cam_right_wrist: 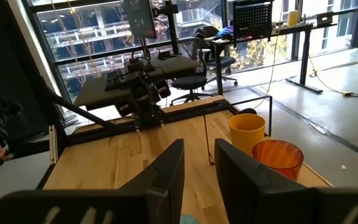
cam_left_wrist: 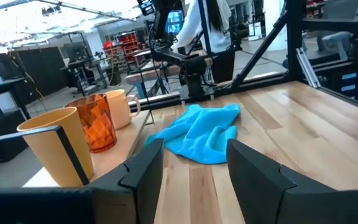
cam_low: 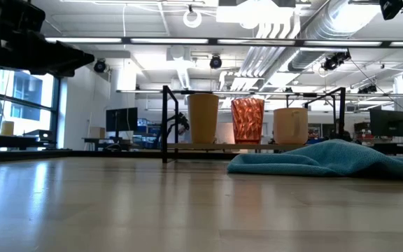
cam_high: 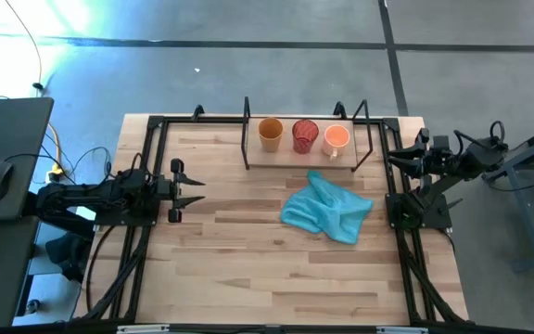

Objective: Stack small to large cups/mugs on shelf
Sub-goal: Return to Home Position

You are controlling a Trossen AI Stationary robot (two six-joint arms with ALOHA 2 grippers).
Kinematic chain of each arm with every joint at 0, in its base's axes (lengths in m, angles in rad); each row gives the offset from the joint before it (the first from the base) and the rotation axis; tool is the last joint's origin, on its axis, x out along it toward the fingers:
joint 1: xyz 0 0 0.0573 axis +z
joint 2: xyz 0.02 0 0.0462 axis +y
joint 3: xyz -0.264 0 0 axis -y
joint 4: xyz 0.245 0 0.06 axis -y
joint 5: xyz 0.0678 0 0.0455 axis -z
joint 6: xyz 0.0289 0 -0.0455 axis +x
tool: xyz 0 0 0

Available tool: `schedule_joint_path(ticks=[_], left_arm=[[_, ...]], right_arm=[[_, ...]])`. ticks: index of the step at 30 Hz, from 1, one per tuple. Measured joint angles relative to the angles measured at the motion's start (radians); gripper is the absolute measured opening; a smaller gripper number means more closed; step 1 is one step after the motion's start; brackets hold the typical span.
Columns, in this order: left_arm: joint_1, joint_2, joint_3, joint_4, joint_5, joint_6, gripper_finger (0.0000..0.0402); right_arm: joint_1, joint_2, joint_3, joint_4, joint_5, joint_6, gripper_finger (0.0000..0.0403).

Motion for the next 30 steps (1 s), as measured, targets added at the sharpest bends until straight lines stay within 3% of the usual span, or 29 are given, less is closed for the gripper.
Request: schedule_joint_path(ticks=[9, 19, 24, 30], left_arm=[[0.000, 0.000, 0.000, 0.000, 0.000, -0.028, 0.0166], [0.000, 0.000, 0.000, 0.000, 0.000, -0.029, 0.0166], [0.000, 0.000, 0.000, 0.000, 0.000, -0.029, 0.0166], [0.000, 0.000, 0.000, 0.001, 0.000, -0.029, 0.0166]], right_arm=[[0.000, -0.001, -0.023, 0.012, -0.045, 0.012, 0.0078], [0.000, -0.002, -0.328, 0.460, -0.142, -0.132, 0.0078], [0.000, -0.004, -0.475, 0.777, -0.196, -0.317, 0.0078], [0.000, -0.115, -0.498, 0.817, -0.229, -0.429, 0.0078]])
